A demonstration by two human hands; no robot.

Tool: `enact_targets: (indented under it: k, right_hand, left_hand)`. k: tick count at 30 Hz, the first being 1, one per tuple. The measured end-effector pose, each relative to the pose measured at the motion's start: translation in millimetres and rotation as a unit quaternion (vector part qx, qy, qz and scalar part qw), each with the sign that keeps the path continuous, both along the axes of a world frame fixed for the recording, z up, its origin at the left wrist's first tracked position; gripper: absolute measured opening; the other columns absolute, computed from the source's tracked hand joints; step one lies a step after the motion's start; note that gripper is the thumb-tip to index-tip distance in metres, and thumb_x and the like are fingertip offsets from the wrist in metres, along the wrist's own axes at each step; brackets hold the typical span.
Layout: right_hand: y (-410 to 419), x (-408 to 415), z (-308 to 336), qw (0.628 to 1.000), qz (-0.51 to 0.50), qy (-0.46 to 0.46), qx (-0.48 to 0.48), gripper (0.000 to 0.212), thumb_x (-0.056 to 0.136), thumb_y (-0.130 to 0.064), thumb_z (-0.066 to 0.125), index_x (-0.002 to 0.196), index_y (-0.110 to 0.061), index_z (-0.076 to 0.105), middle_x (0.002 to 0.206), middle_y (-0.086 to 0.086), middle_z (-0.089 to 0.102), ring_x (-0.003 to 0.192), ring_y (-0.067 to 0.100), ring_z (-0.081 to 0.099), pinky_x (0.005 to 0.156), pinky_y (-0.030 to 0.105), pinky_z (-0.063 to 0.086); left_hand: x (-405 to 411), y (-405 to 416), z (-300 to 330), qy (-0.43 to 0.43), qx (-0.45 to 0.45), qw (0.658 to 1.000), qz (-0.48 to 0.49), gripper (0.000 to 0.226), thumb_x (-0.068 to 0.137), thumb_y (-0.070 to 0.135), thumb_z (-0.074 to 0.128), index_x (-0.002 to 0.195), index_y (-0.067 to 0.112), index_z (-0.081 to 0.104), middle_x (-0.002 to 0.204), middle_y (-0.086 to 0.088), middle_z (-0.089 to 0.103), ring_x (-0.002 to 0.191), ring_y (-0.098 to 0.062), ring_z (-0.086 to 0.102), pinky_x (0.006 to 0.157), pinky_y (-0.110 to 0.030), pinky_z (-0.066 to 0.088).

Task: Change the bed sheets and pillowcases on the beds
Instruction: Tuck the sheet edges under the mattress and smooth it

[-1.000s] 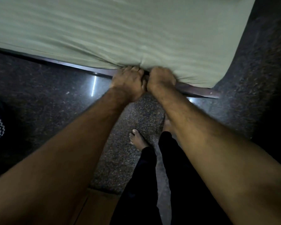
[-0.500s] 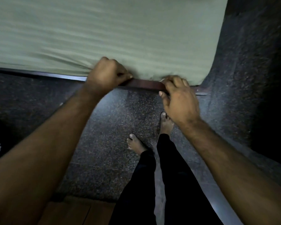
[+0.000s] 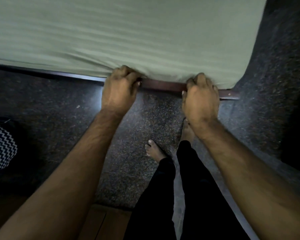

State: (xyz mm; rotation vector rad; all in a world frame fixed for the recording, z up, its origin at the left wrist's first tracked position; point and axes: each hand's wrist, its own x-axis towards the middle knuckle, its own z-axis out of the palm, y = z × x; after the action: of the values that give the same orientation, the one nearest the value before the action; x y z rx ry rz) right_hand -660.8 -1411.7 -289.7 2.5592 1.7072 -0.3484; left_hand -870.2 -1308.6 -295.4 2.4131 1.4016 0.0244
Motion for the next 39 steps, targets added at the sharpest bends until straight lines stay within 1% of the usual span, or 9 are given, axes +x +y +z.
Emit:
enact_targets:
  k: [3,6,13,19,28,31,34,37,39]
  right_hand:
    - [15,-33,5,0.997,0.064,0.029,0.025,0.028,0.077,-0.003,0.066,0.105,-0.003,0.069,0.108,0.015,0.058,0.097,0.035,0.059,0.082,0.043,0.05]
    - [31,-84,-2,0.986,0.131,0.098,0.011,0.039,0.081,-0.006,0.062,0.12,-0.007,0.064,0.118,0.016,0.055,0.105,0.037,0.056,0.084,0.044,0.051]
    - [81,-175,-8,0.97,0.17,0.167,0.052,0.041,0.091,-0.022,0.059,0.129,-0.008,0.055,0.13,0.014,0.05,0.116,0.034,0.052,0.094,0.044,0.051]
    - [109,-223,-20,0.969,0.206,0.122,0.062,0.064,0.089,-0.024,0.064,0.148,-0.014,0.041,0.142,0.01,0.047,0.127,0.03,0.047,0.099,0.042,0.046]
    - [145,-224,-34,0.972,0.176,0.034,0.15,0.019,0.089,-0.023,0.059,0.108,-0.024,0.062,0.112,0.009,0.059,0.101,0.033,0.056,0.079,0.04,0.044]
    - [143,-231,-43,0.972,0.159,0.012,0.173,0.013,0.09,-0.022,0.055,0.101,-0.021,0.062,0.109,0.005,0.061,0.098,0.03,0.056,0.078,0.039,0.042]
    - [142,-250,-45,0.979,0.114,0.01,0.171,0.012,0.093,-0.022,0.053,0.1,-0.019,0.062,0.106,0.003,0.063,0.096,0.029,0.057,0.078,0.04,0.043]
    - [127,-256,-43,0.979,0.086,0.02,0.183,0.008,0.093,-0.024,0.055,0.096,-0.02,0.061,0.098,0.001,0.063,0.091,0.028,0.057,0.076,0.04,0.043]
    - [124,-260,-39,0.98,0.088,0.037,0.176,0.009,0.094,-0.023,0.052,0.097,-0.02,0.061,0.095,0.002,0.064,0.088,0.029,0.058,0.075,0.04,0.043]
  left_hand:
    - [-35,4,2,0.019,0.012,0.999,0.031,0.03,0.09,0.026,0.055,0.114,0.011,0.067,0.113,-0.015,0.061,0.102,-0.04,0.057,0.082,-0.048,0.05]
    - [-61,10,7,0.046,0.021,0.998,0.038,0.032,0.092,0.026,0.053,0.119,0.012,0.064,0.12,-0.014,0.059,0.104,-0.04,0.057,0.085,-0.046,0.047]
    - [-146,45,8,0.07,0.043,0.991,0.102,0.036,0.098,0.028,0.043,0.128,0.014,0.06,0.135,-0.008,0.056,0.107,-0.039,0.058,0.09,-0.044,0.045]
    - [-189,78,3,0.063,0.047,0.994,0.077,0.031,0.094,0.023,0.05,0.121,0.02,0.064,0.124,-0.009,0.059,0.105,-0.037,0.057,0.084,-0.047,0.049]
    - [-196,115,0,0.057,0.061,0.996,-0.028,0.023,0.079,0.031,0.067,0.092,0.018,0.08,0.095,-0.01,0.065,0.089,-0.037,0.061,0.068,-0.042,0.045]
    - [-202,124,-4,0.044,0.071,0.994,-0.07,0.023,0.079,0.032,0.067,0.089,0.017,0.08,0.096,-0.008,0.066,0.09,-0.036,0.061,0.069,-0.039,0.044]
    - [-205,115,-10,0.036,0.142,0.984,-0.105,0.014,0.076,0.027,0.073,0.074,0.013,0.075,0.079,-0.005,0.064,0.077,-0.031,0.064,0.055,-0.033,0.044]
    - [-210,95,-21,0.037,0.179,0.972,-0.145,0.019,0.087,0.024,0.057,0.086,0.017,0.075,0.085,-0.002,0.066,0.088,-0.03,0.064,0.059,-0.034,0.044]
    - [-211,93,-20,0.039,0.172,0.978,-0.109,0.02,0.09,0.021,0.053,0.097,0.018,0.072,0.096,-0.003,0.068,0.097,-0.03,0.064,0.07,-0.038,0.046]
